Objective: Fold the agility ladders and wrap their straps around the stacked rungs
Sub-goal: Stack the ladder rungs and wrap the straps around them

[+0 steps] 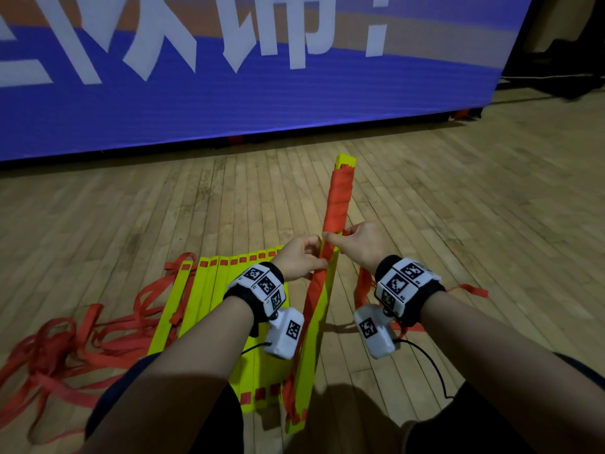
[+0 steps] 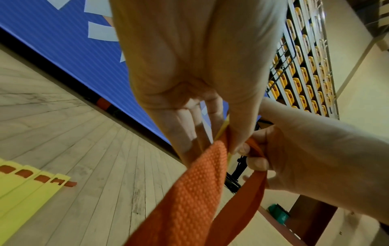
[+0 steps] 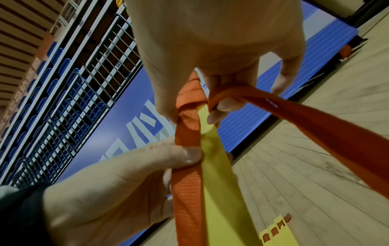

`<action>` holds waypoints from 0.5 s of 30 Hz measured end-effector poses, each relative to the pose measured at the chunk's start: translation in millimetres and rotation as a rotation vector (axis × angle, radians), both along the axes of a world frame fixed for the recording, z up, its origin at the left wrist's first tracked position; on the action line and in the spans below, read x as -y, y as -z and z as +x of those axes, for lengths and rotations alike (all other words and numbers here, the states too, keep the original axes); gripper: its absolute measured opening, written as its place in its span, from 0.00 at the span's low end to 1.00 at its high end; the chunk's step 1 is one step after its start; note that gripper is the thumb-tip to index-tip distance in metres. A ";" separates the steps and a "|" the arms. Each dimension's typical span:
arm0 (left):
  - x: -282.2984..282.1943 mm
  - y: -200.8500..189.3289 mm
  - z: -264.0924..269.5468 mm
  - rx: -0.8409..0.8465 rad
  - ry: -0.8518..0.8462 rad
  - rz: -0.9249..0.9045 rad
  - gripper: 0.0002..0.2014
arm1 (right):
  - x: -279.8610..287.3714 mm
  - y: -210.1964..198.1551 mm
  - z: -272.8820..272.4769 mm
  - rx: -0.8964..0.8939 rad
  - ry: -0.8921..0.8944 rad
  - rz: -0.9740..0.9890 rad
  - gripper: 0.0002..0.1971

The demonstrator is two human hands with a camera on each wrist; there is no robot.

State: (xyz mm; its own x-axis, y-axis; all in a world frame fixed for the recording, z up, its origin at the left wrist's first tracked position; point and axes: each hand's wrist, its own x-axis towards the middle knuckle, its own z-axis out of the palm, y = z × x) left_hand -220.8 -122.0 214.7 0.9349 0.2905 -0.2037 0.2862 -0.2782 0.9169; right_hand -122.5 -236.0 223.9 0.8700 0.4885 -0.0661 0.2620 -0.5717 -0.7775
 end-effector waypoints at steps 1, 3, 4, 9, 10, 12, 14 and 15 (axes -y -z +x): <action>-0.2 0.0 -0.8 -0.007 0.019 -0.060 0.10 | 0.9 -0.5 0.4 -0.015 -0.009 0.010 0.21; -1.8 -2.2 -4.0 -0.020 0.062 -0.208 0.10 | 3.7 -2.0 2.8 -0.065 -0.038 0.055 0.19; -3.5 -3.3 -5.7 -0.022 0.081 -0.278 0.09 | 5.6 -3.2 4.3 -0.095 -0.056 0.093 0.18; -5.5 -6.0 -10.6 -0.003 0.078 -0.418 0.06 | 10.2 -8.9 4.8 -0.199 -0.145 0.237 0.12; -5.0 -5.4 -10.0 -0.007 0.074 -0.412 0.08 | 10.5 -8.7 5.5 -0.213 -0.146 0.246 0.12; -3.8 -5.5 -9.2 -0.014 0.074 -0.402 0.15 | 11.9 -9.0 6.8 -0.235 -0.152 0.262 0.13; -4.3 -5.5 -8.6 -0.021 0.070 -0.374 0.17 | 13.0 -7.6 8.5 -0.237 -0.170 0.269 0.14; -5.2 -4.8 -8.4 -0.031 0.061 -0.348 0.17 | 13.6 -7.1 9.3 -0.232 -0.182 0.270 0.14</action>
